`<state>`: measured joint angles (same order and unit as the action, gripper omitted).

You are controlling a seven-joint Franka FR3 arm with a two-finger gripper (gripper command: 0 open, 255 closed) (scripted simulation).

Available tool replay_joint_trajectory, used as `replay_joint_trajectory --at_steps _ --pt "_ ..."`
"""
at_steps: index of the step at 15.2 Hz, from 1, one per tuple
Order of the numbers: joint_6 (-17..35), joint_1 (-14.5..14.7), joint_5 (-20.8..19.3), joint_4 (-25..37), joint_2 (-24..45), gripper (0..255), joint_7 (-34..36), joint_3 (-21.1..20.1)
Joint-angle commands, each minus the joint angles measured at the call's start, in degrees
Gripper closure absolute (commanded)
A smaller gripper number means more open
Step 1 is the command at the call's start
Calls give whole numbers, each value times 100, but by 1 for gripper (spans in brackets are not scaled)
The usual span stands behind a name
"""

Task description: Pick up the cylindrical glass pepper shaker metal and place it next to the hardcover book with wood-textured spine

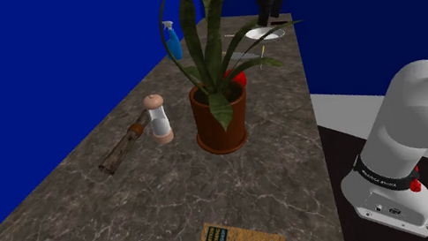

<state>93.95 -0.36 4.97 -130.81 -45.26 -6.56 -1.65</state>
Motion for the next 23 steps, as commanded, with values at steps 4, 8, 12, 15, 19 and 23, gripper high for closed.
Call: replay_joint_trajectory --at_steps 4,8,12,15,19,23 --pt "414 36 112 70 542 0 122 -127" --pt "917 77 234 267 1315 0 276 -290" --pt "1351 118 315 581 2132 0 431 -440" --pt "1623 146 348 891 2766 0 549 -544" --pt "1910 190 350 1406 3633 0 715 -666" --pt "2100 249 308 2039 4522 0 890 -765"
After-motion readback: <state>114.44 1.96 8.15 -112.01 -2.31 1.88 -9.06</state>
